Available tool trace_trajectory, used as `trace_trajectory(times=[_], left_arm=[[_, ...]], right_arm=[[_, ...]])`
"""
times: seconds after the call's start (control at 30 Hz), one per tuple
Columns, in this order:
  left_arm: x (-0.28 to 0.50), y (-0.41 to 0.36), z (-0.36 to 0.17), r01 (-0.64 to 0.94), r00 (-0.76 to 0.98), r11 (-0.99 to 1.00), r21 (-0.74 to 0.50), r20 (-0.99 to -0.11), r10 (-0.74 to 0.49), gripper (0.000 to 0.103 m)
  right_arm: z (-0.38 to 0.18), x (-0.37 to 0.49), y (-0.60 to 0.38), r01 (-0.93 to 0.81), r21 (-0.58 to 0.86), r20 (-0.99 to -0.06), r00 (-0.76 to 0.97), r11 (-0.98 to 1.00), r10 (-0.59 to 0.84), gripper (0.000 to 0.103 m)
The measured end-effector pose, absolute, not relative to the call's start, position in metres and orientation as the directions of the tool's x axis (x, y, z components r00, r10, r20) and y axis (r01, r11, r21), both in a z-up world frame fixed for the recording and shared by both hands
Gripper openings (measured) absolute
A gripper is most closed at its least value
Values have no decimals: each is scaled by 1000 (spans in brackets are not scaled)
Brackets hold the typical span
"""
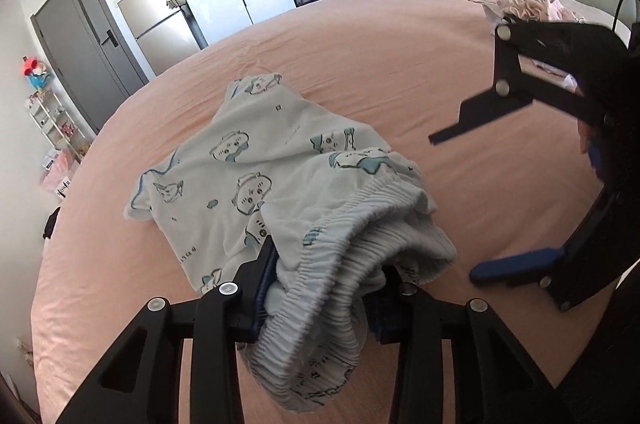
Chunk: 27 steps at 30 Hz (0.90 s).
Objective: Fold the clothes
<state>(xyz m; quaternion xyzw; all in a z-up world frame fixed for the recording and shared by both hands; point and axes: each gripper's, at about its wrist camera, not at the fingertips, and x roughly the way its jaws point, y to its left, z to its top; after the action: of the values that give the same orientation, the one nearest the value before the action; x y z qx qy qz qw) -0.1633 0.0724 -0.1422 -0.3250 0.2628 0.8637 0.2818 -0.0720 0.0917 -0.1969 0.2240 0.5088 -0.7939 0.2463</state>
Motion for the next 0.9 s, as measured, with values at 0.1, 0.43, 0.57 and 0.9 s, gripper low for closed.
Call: trace_trajectory(times=[0.1, 0.43, 0.57, 0.9], left_arm=[[-168, 73, -134, -664, -628, -698, 270, -707, 324, 34], [-171, 69, -128, -689, -603, -675, 264, -725, 332, 34], [-172, 69, -128, -695, -602, -664, 277, -730, 325, 34], [-168, 70, -135, -719, -584, -623, 309, -754, 300, 34]], right_arm=[[-199, -75, 89, 612, -703, -597, -784, -362, -167, 80], [-198, -97, 85, 581, -697, -571, -804, -420, -164, 80], [-198, -103, 82, 551, -707, -552, -822, -442, -142, 80], [-189, -111, 81, 528, -710, -549, -830, -467, -104, 79]])
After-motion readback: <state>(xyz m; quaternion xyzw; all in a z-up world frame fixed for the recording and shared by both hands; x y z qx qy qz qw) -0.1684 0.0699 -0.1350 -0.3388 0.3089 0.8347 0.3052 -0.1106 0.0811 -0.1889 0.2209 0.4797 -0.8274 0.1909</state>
